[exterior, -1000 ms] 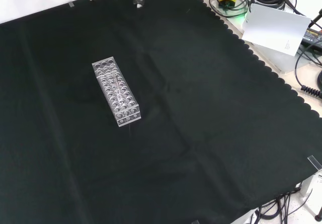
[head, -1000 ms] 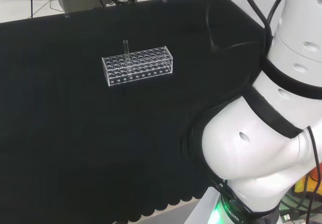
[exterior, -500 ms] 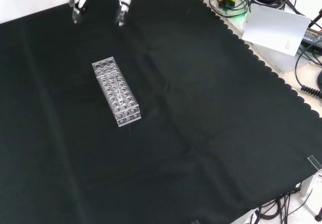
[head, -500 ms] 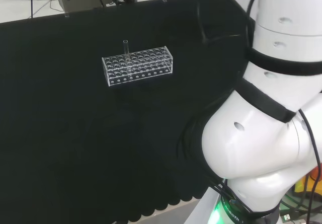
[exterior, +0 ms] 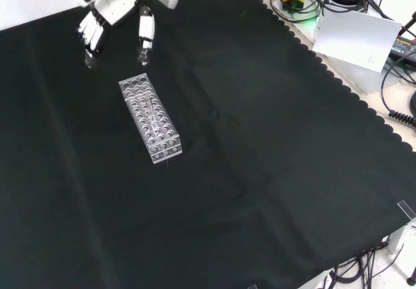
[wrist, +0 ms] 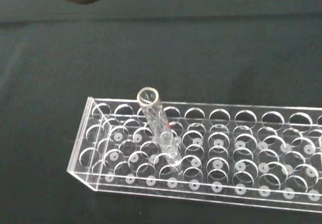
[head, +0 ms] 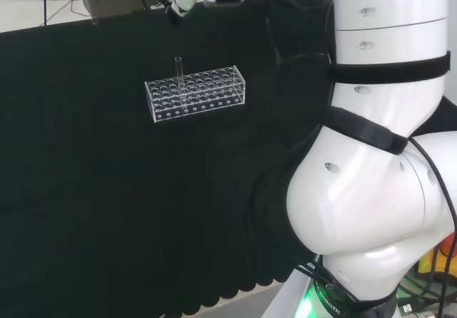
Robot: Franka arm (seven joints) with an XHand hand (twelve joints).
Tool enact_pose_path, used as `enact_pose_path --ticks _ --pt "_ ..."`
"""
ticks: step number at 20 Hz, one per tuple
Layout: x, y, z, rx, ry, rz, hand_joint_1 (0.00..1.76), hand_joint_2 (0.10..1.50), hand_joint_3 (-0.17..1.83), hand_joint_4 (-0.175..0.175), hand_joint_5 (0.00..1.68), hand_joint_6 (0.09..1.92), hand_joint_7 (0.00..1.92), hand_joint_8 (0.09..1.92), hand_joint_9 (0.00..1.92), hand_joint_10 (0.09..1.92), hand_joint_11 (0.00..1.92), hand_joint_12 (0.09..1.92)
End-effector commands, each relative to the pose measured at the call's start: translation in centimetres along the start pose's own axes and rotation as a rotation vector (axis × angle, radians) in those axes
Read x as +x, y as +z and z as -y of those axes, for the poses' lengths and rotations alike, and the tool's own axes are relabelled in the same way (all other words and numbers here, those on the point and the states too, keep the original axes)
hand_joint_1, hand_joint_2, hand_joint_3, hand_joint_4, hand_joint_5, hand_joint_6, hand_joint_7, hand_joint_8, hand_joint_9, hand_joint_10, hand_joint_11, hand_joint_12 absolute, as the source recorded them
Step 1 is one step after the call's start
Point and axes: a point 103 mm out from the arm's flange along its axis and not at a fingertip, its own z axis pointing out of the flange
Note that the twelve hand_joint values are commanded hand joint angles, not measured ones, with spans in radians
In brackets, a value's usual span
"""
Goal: Pick up the test tube.
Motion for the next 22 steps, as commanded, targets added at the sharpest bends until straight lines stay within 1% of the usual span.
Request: enact_pose_path --ticks 1,2,6,8,12,20,21,22 --pt "0.7 2.3 -1.2 0.086 -0.016 0.007 0.83 0.82 0.38 -0.109 0.47 0.16 0.42 0.86 0.34 0.89 0.18 1.51" --pt "0.7 2.6 -1.4 0.094 -0.017 0.008 0.83 0.81 0.39 -0.111 0.48 0.22 0.44 0.86 0.35 0.88 0.18 1.51" --pt "0.8 3.9 -1.9 0.121 -0.028 0.003 0.87 0.78 0.45 -0.126 0.48 0.60 0.55 0.89 0.41 0.87 0.21 1.50" --pt "0.9 4.5 -2.0 0.136 -0.030 0.010 0.88 0.77 0.46 -0.132 0.49 0.69 0.59 0.91 0.43 0.87 0.22 1.50" --pt "1.1 5.7 -2.3 0.170 -0.024 0.027 0.90 0.76 0.47 -0.137 0.52 0.77 0.64 0.93 0.46 0.87 0.23 1.49" --pt "1.2 8.3 -2.5 0.216 -0.017 0.025 0.93 0.75 0.49 -0.139 0.53 0.81 0.65 0.94 0.49 0.87 0.25 1.49" --pt "1.4 8.6 -2.5 0.223 0.019 0.031 0.93 0.75 0.49 -0.139 0.53 0.81 0.65 0.94 0.49 0.87 0.25 1.49" --pt "1.5 9.0 -2.5 0.229 0.022 0.033 0.93 0.75 0.49 -0.138 0.53 0.81 0.65 0.94 0.49 0.87 0.25 1.48"
